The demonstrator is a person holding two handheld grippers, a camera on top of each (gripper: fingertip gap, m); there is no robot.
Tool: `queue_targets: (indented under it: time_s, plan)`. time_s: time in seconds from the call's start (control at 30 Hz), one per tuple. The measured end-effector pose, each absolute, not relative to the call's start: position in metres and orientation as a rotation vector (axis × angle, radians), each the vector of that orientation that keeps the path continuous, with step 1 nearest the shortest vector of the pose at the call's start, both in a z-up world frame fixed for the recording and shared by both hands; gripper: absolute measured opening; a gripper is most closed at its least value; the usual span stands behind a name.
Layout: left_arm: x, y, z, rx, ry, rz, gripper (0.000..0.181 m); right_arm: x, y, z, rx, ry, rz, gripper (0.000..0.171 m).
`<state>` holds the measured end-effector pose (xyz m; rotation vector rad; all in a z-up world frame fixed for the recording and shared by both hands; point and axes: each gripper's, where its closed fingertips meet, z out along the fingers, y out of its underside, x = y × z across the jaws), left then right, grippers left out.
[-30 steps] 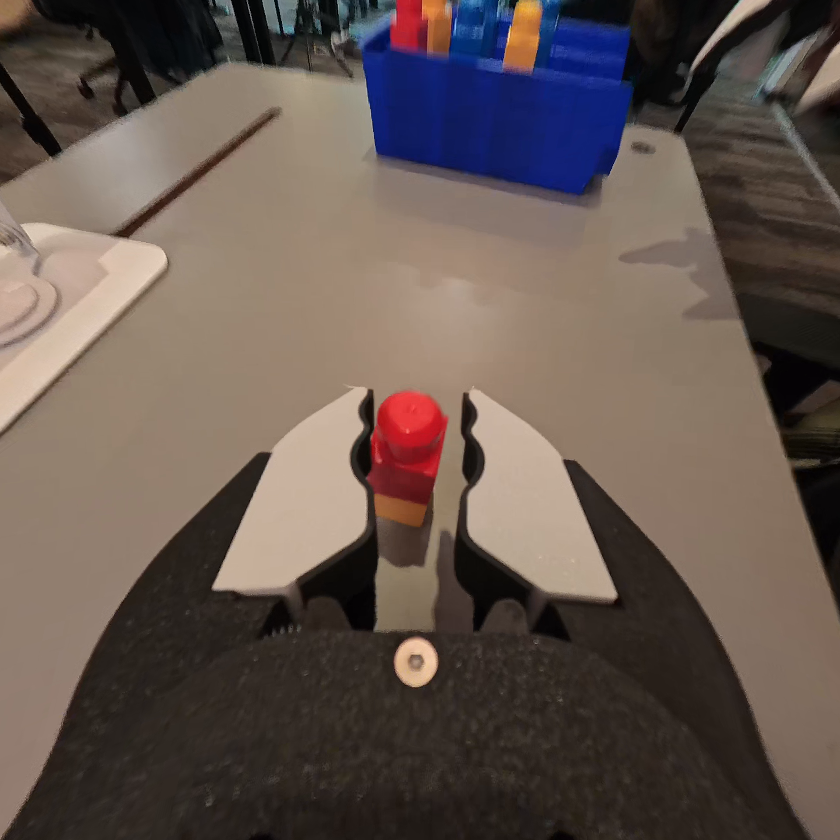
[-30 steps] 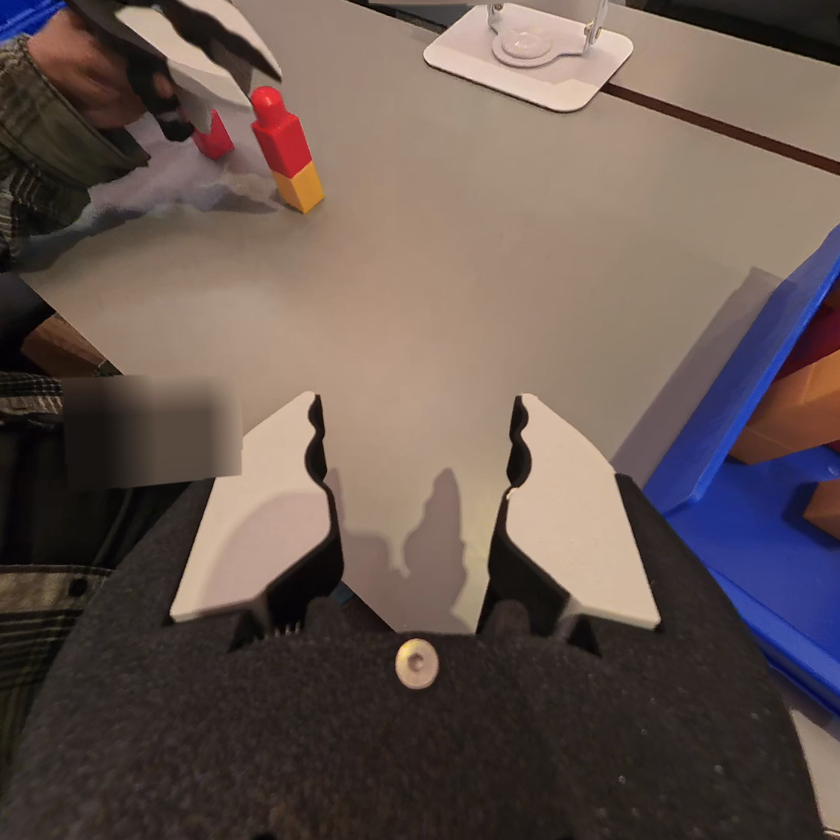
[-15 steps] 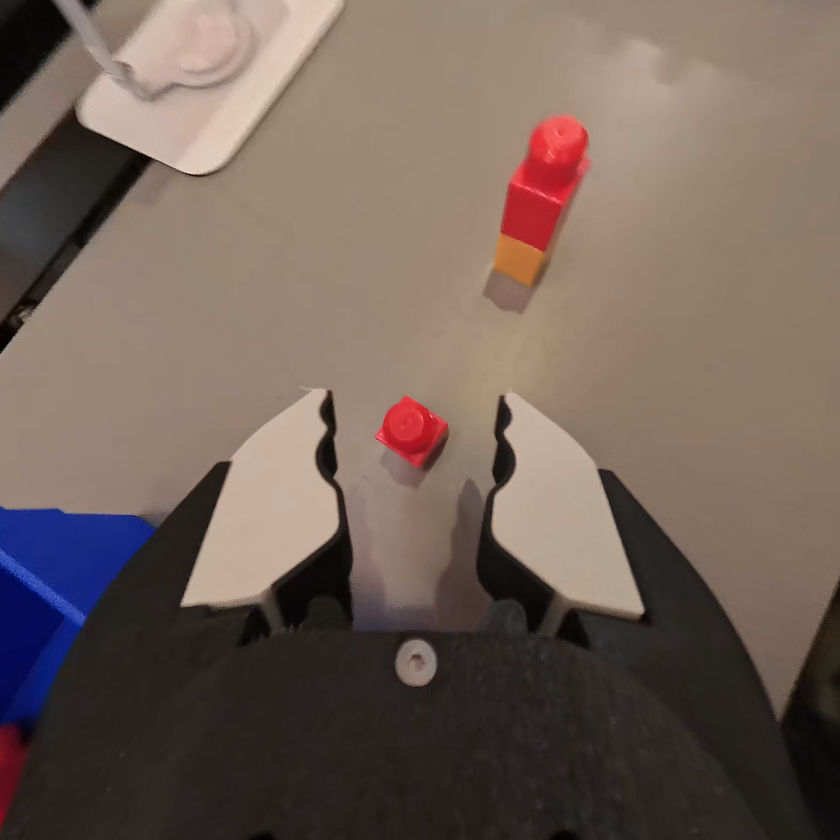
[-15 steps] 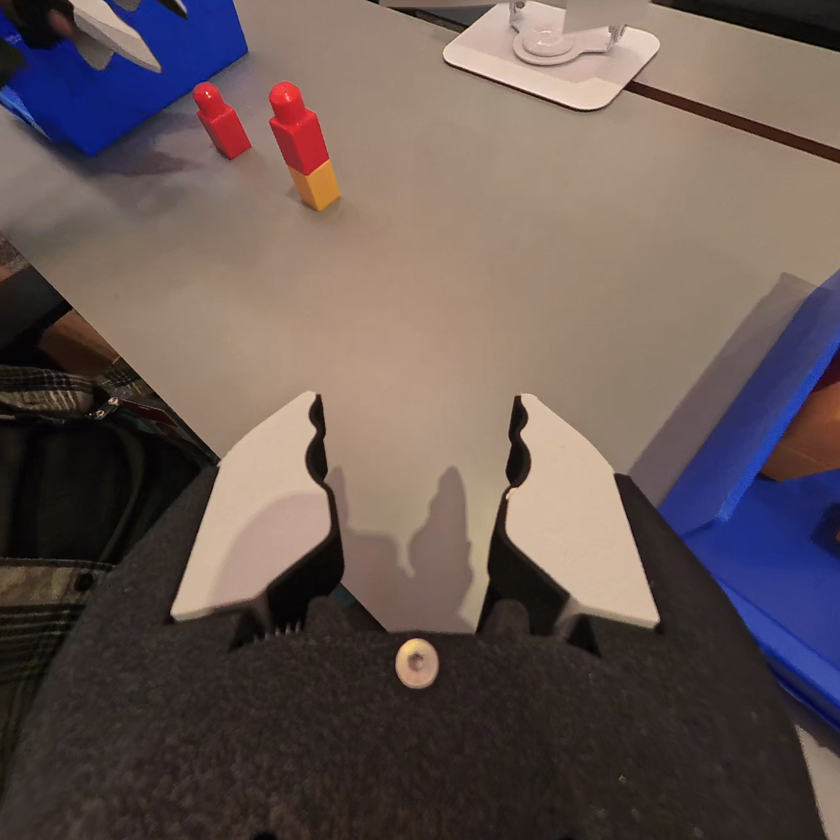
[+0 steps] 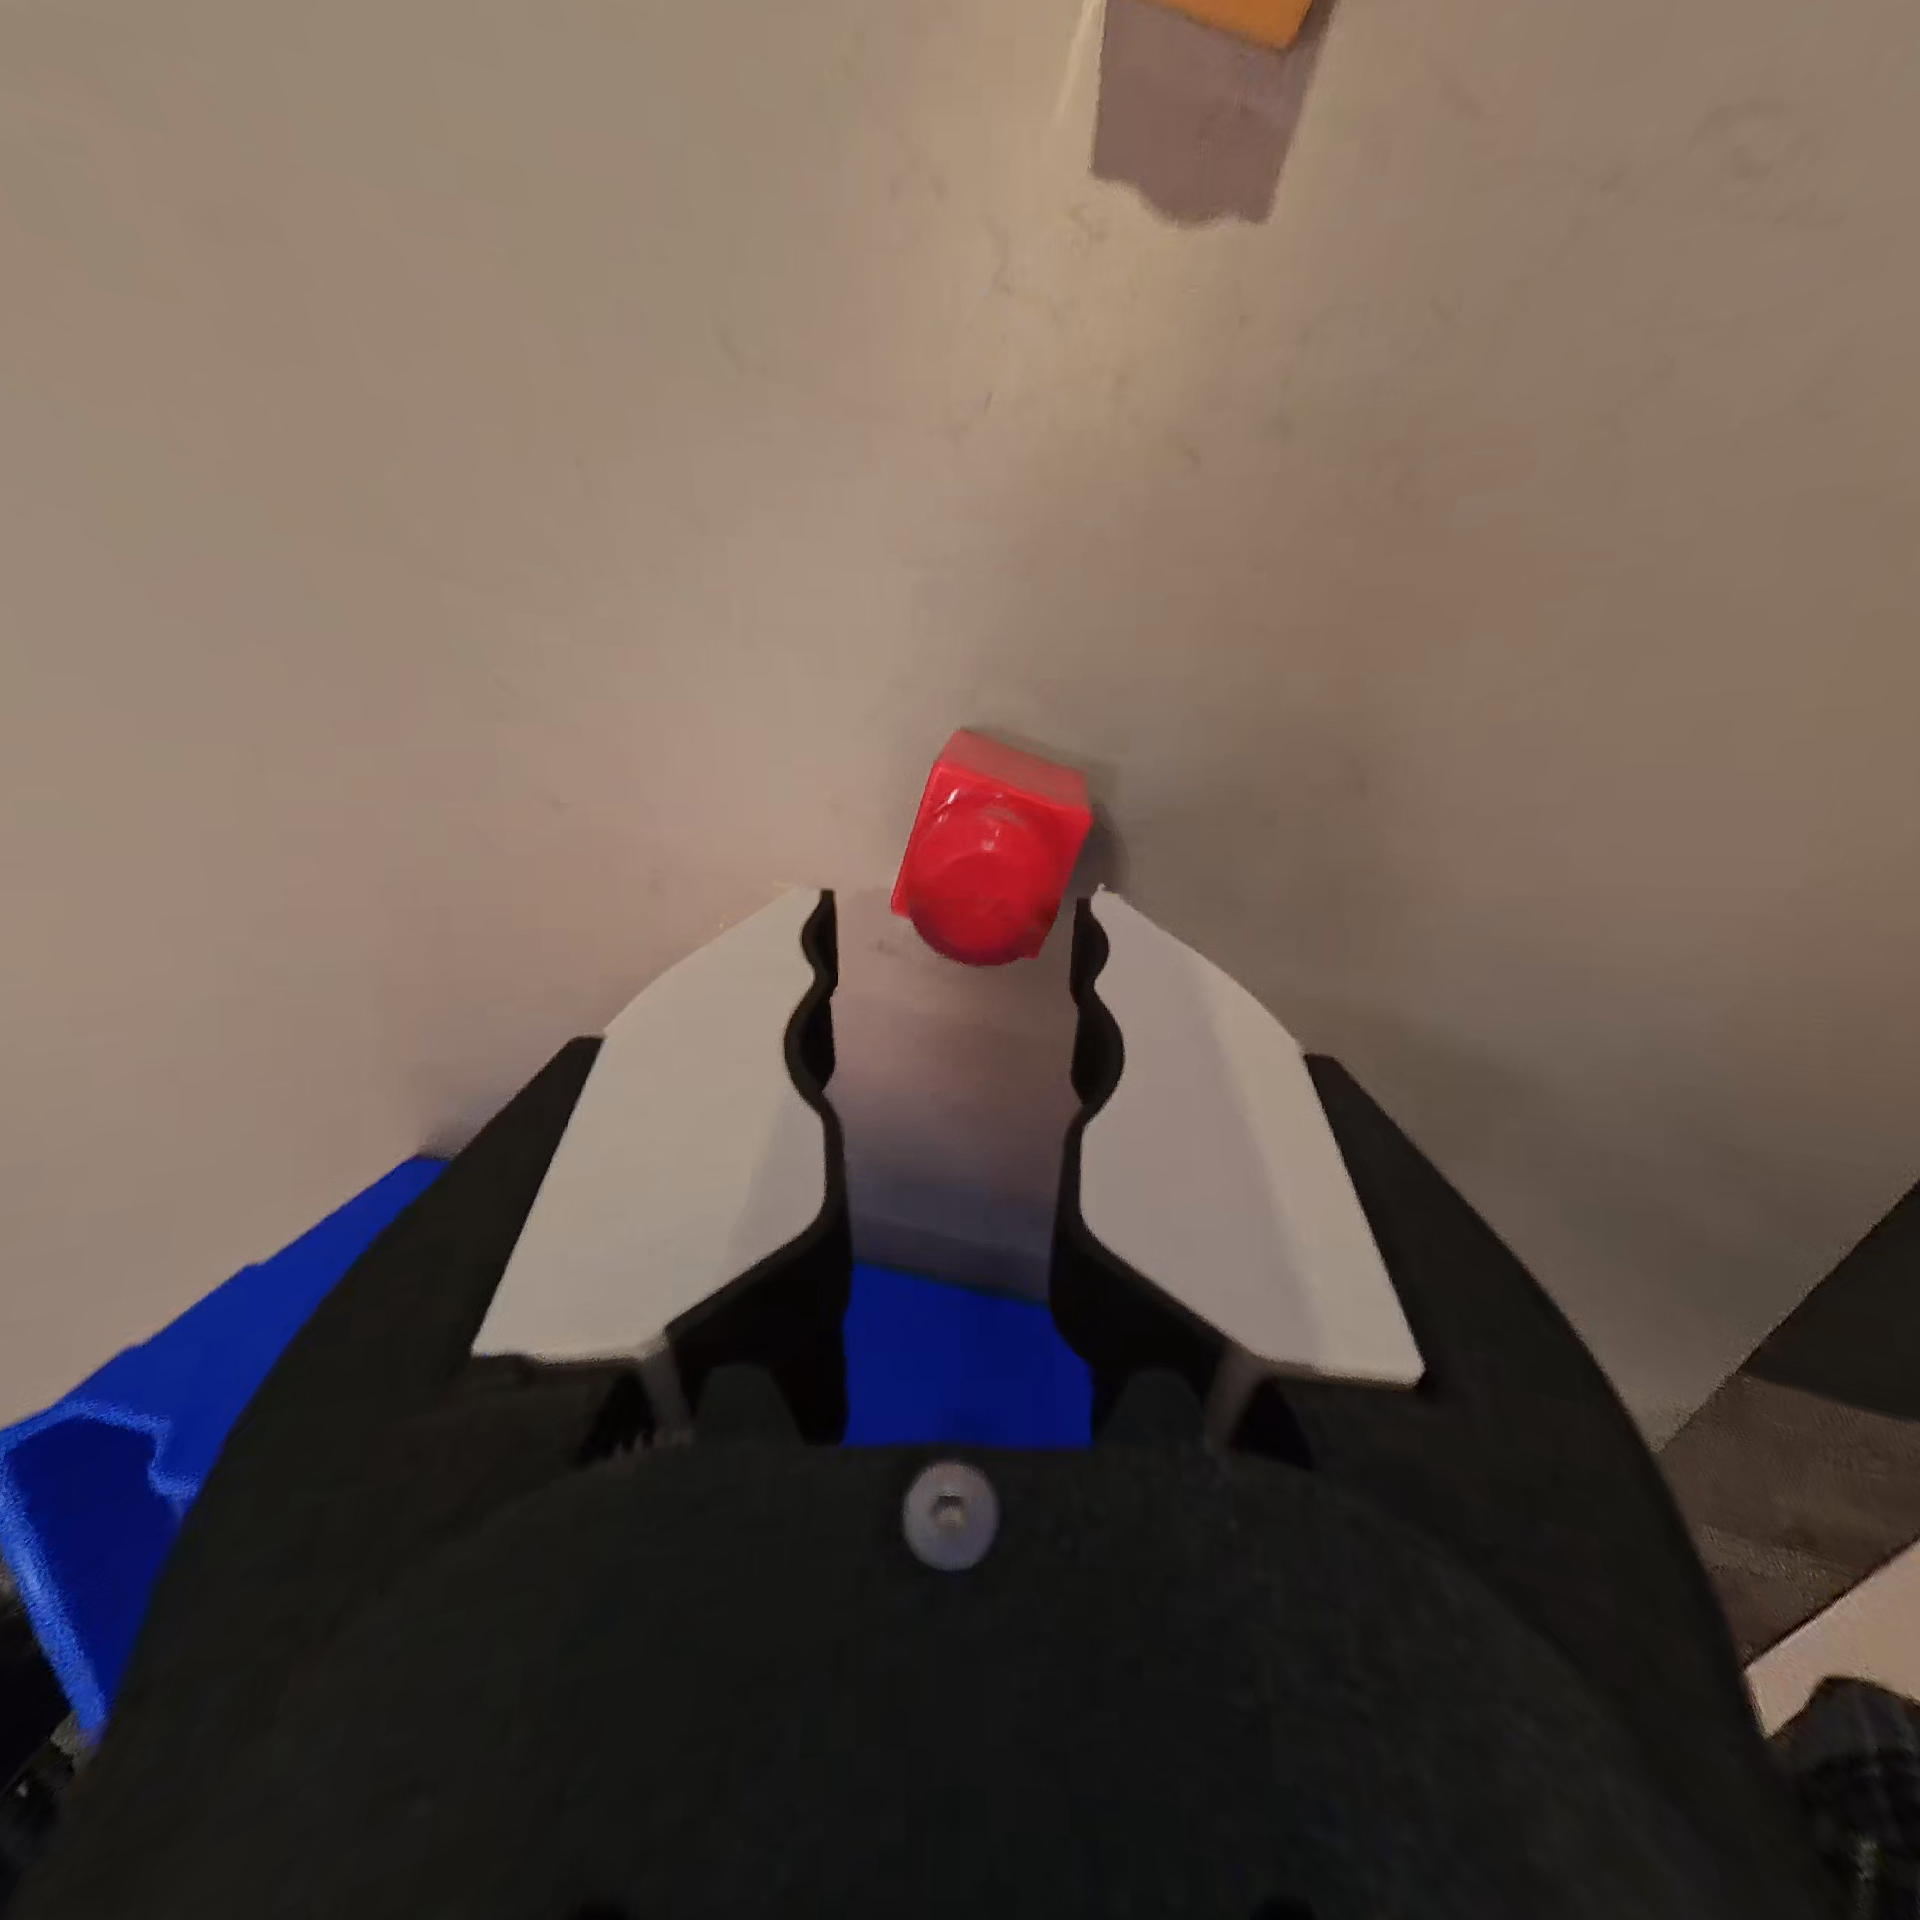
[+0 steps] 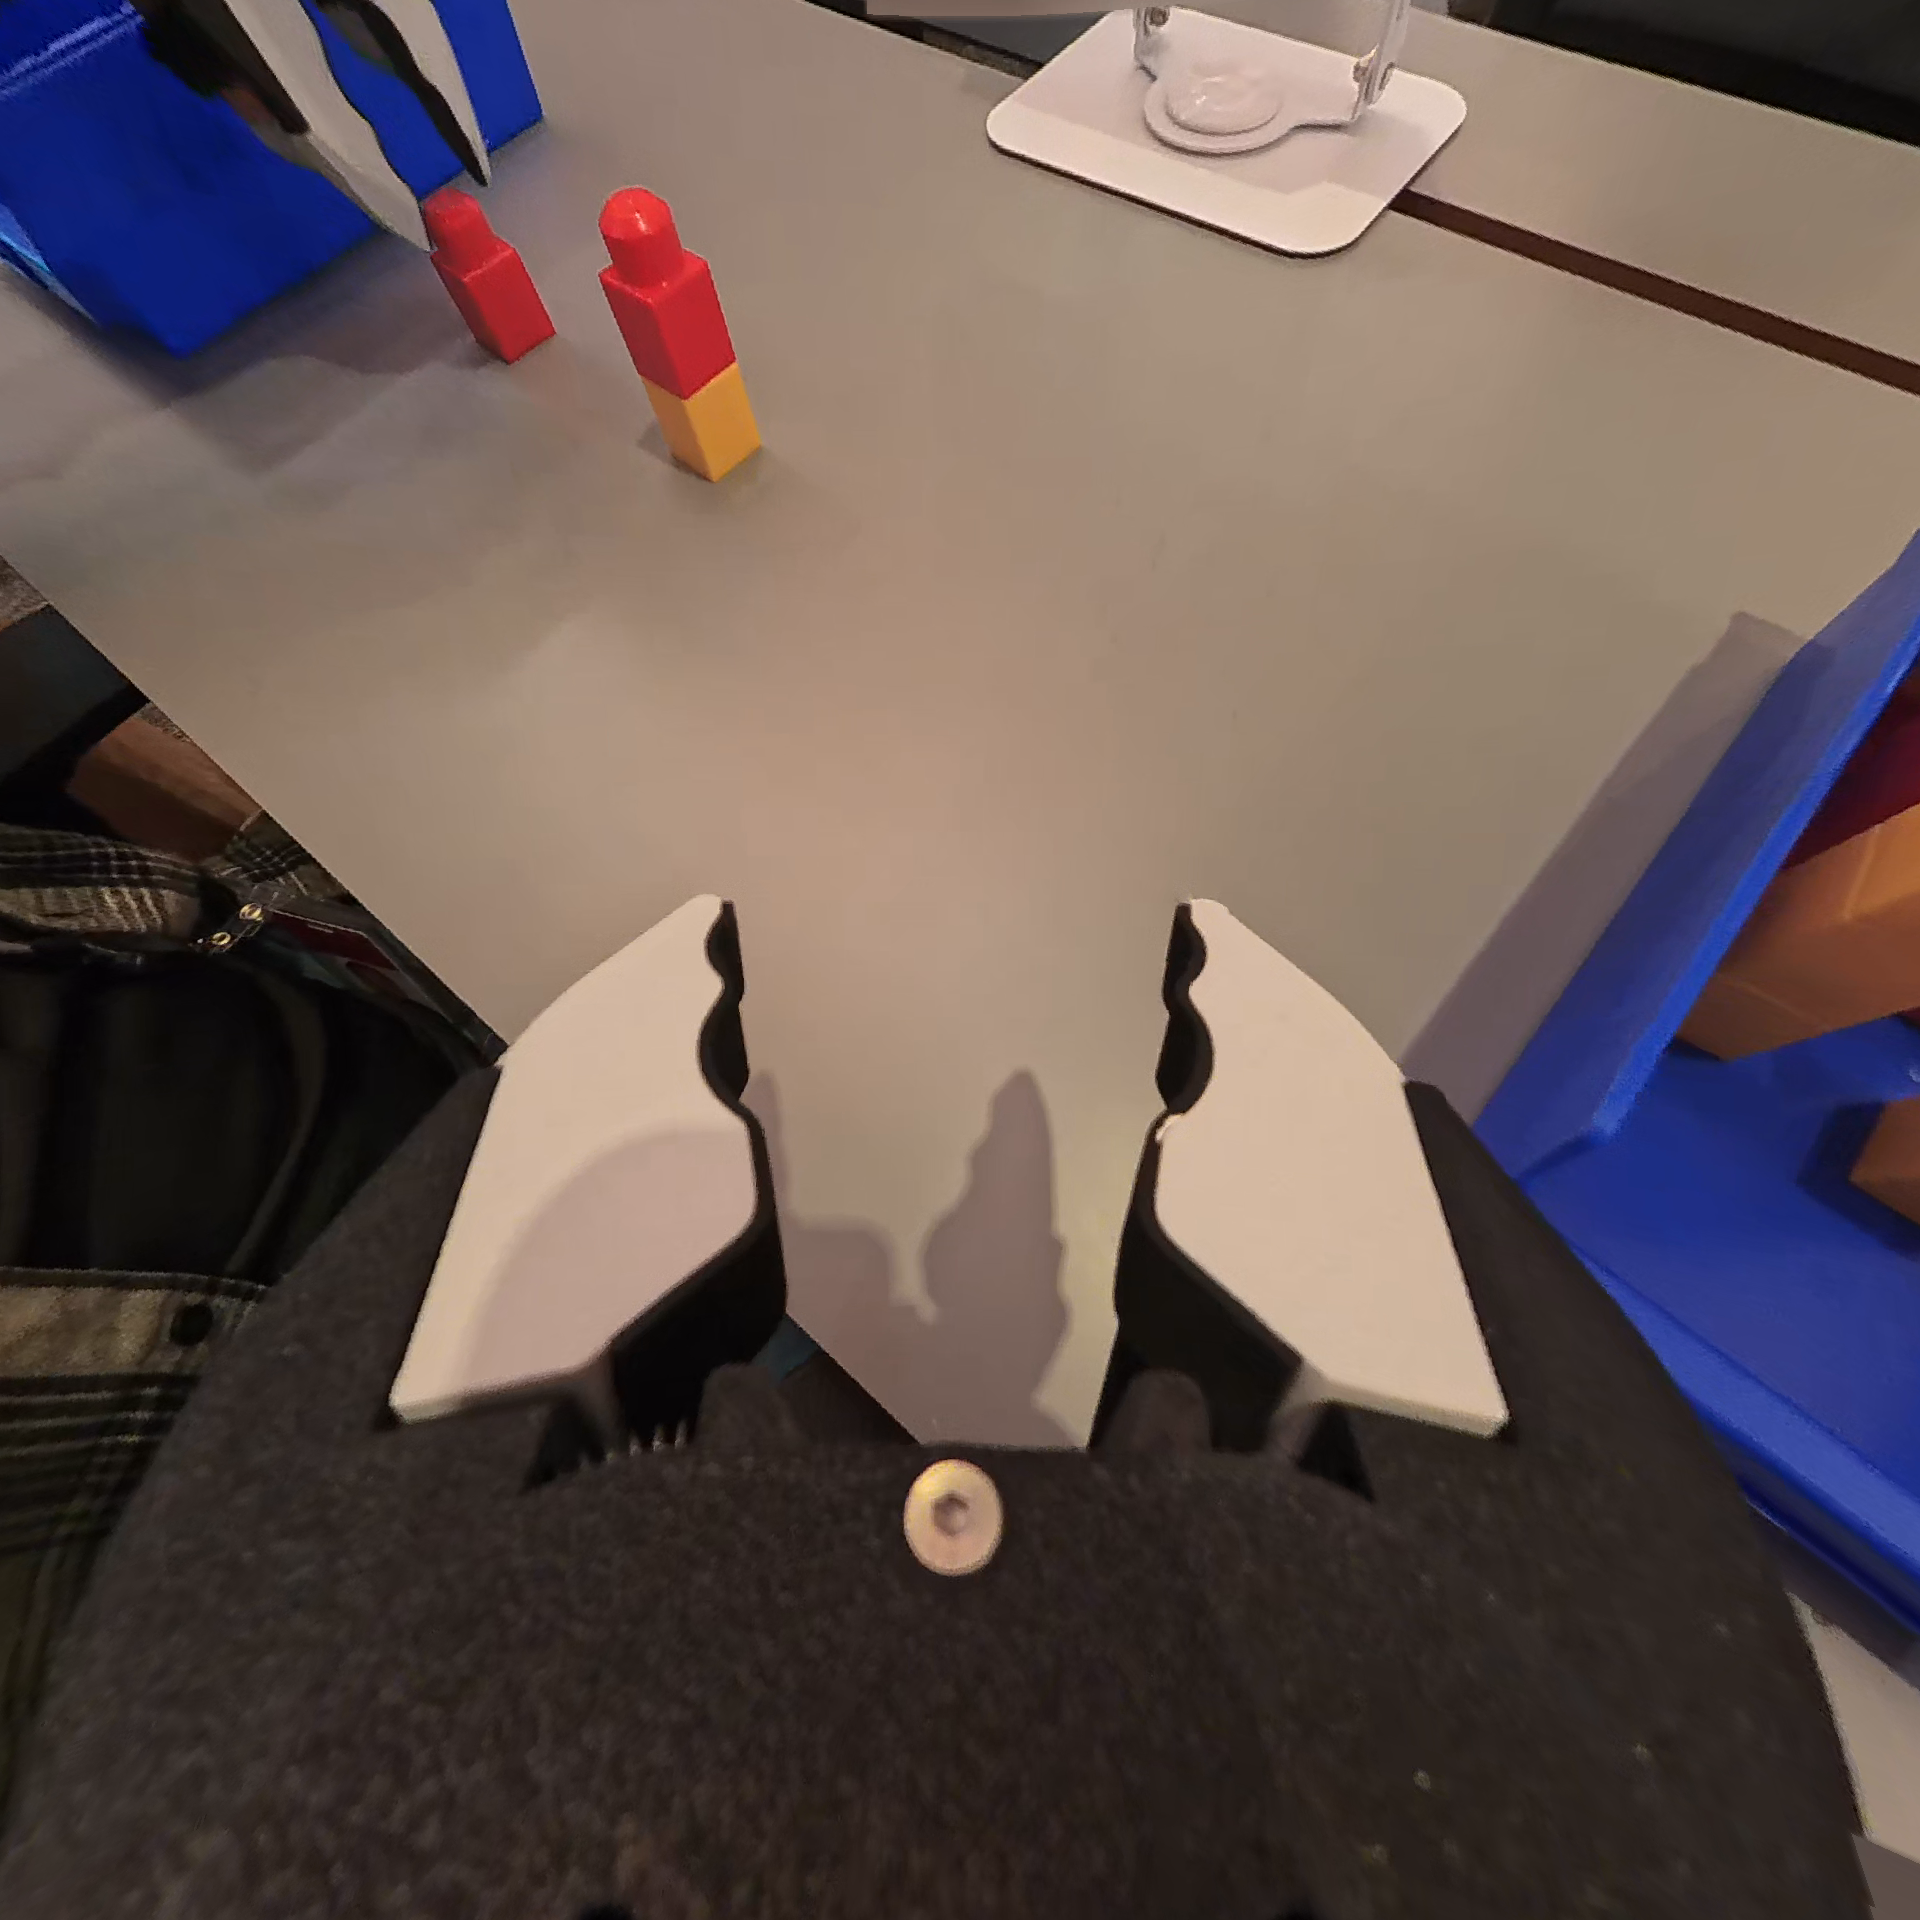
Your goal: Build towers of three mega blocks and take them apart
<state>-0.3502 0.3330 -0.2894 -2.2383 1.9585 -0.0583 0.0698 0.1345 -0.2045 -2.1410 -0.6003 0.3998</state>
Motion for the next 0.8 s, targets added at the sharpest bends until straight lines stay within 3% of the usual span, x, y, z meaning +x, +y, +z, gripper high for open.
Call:
queue_targets:
  time_s: [0.03, 0.1, 0.23, 0.53, 0.8]
  plan:
    - [-0.348, 0.332, -0.291, -2.239, 1.964, -0.078, 0.038, 0.071, 0.135, -0.204, -2.142, -0.598, 0.399, 0.078]
    - [-0.347, 0.331, -0.294, -2.248, 1.982, -0.089, 0.028, 0.072, 0.135, -0.205, -2.143, -0.594, 0.401, 0.078]
    - [-0.346, 0.330, -0.290, -2.262, 2.017, -0.058, 0.028, 0.071, 0.135, -0.206, -2.138, -0.597, 0.406, 0.077]
    - [-0.234, 0.319, -0.165, -2.012, 1.868, -0.305, 0.028, 0.071, 0.134, -0.203, -2.133, -0.597, 0.398, 0.077]
    - [-0.202, 0.313, -0.193, -2.090, 2.011, -0.199, 0.028, 0.077, 0.130, -0.202, -2.134, -0.584, 0.393, 0.076]
